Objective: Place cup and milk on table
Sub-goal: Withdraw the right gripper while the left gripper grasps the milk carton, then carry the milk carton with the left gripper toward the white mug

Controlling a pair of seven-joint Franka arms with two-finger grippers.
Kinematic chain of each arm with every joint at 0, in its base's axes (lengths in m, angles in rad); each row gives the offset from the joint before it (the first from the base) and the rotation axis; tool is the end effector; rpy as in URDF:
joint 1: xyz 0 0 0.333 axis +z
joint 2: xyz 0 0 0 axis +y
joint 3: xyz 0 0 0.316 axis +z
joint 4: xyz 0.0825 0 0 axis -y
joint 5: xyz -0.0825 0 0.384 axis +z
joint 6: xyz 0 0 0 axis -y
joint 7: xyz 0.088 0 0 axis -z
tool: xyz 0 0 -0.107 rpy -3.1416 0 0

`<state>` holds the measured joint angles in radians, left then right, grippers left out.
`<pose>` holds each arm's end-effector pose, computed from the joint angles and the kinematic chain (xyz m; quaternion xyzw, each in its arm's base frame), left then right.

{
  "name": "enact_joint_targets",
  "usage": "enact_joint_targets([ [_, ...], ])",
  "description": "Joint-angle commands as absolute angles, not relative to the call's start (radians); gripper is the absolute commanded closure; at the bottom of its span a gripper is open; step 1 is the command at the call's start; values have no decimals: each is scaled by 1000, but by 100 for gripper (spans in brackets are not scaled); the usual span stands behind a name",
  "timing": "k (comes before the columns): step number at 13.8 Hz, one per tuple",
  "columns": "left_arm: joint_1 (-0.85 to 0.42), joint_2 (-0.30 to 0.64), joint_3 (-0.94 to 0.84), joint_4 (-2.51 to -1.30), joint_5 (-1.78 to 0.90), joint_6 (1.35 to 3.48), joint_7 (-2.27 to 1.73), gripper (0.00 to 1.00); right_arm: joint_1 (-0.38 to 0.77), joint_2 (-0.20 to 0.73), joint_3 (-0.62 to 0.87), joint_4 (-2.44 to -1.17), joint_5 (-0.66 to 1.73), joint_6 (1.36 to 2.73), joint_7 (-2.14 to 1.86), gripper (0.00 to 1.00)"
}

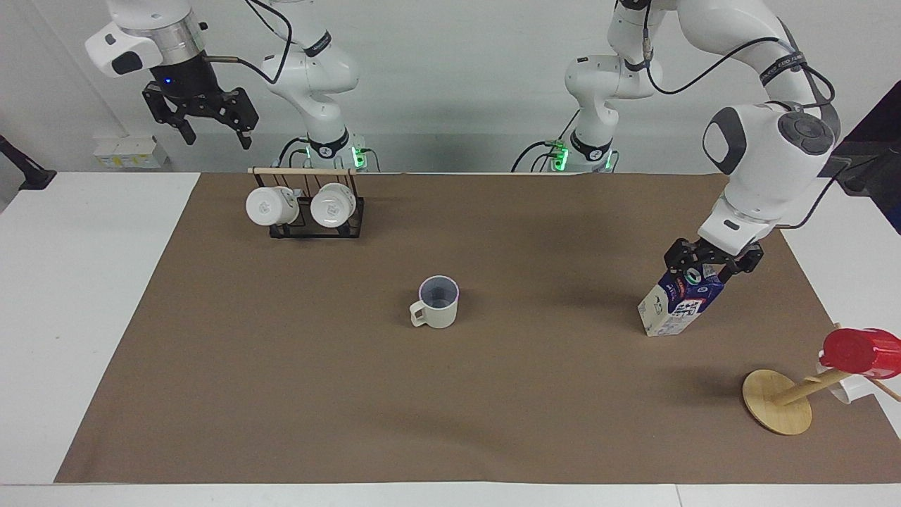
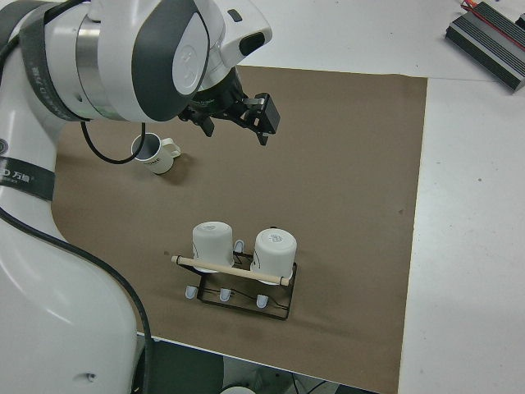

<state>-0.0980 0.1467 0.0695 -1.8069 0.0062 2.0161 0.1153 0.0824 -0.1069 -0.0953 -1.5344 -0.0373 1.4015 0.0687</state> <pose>0.6090 -0.0188 0.4656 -0.9968 0.0736 -0.0310 0.0093 0.5018 -0.0142 0.6830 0.9989 -0.0433 -0.0129 0.0137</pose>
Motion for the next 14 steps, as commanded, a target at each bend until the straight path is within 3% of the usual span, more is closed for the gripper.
enact_joint_targets([
  [1,-101,132,75,-1836,-6,2045,115,46,63,-130,-95,-1558,-6,1401,71,0],
  [2,-101,132,74,-1833,-6,2043,115,66,63,-130,-95,-1559,-6,1401,71,0],
  [4,-103,132,74,-1827,-5,2043,121,88,63,-130,-95,-1559,-6,1402,71,0],
  [14,-386,129,66,-1750,5,2025,-271,87,61,-106,-95,-1536,-8,1407,127,0],
])
